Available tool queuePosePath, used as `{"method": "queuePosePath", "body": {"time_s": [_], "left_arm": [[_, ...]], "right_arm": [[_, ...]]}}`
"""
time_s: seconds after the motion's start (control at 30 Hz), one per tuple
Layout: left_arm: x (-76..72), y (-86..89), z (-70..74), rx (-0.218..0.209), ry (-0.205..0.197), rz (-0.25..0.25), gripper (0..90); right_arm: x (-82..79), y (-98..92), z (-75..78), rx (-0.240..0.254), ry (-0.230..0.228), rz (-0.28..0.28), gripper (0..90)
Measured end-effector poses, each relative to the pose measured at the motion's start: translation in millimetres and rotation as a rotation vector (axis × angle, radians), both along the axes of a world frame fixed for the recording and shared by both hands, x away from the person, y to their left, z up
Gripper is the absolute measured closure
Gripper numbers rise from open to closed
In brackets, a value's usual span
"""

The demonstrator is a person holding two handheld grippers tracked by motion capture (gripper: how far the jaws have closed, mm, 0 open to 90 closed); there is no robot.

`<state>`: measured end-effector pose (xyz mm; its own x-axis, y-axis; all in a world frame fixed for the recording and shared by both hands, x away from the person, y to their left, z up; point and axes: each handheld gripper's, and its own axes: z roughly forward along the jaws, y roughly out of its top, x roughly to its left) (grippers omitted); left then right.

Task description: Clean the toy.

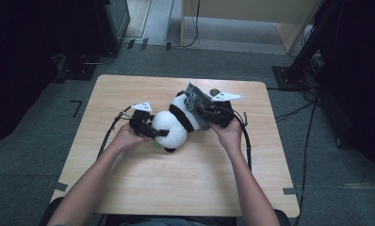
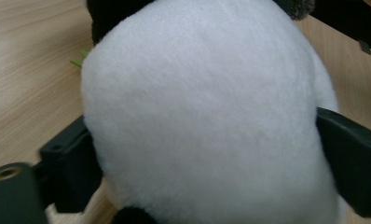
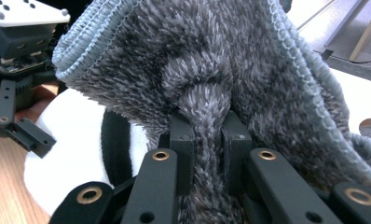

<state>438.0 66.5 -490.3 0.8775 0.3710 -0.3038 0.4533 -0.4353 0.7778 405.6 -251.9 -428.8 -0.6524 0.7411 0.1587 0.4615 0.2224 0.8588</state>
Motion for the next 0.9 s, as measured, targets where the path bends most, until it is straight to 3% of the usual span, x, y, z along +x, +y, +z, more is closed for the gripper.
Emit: {"method": "queuePosePath", "body": {"time_s": [0.17, 0.33, 0.47, 0.57, 0.67, 0.8, 0.9], "left_arm": [[-12.3, 1.7, 1.1, -0.028, -0.025, 0.029, 30.1], [-23.7, -4.5, 11.3, -0.011, -0.033, 0.063, 42.0], [-28.0, -8.4, 18.9, -0.024, -0.007, 0.094, 45.7], [-26.9, -5.3, 26.5, -0.071, 0.024, 0.122, 47.0], [-27.1, -1.5, 33.2, -0.102, 0.015, 0.163, 46.9], [-26.1, 4.0, 41.6, -0.183, 0.030, 0.218, 46.7], [-28.6, 3.0, 49.0, -0.201, 0.013, 0.263, 46.4]], "right_arm": [[0.0, -1.1, 0.6, 0.013, -0.004, -0.025, 79.2], [0.4, -11.9, 4.7, 0.047, 0.034, -0.052, 79.3], [-4.3, -21.2, 14.3, 0.062, 0.043, -0.080, 79.3], [-10.5, -22.7, 22.5, 0.059, 0.025, -0.082, 79.3], [-17.9, -21.8, 31.4, 0.067, 0.005, -0.079, 79.2], [-26.6, -16.1, 41.3, 0.083, -0.005, -0.059, 79.1], [-32.6, -8.3, 47.0, 0.093, -0.004, -0.036, 78.8]]}}
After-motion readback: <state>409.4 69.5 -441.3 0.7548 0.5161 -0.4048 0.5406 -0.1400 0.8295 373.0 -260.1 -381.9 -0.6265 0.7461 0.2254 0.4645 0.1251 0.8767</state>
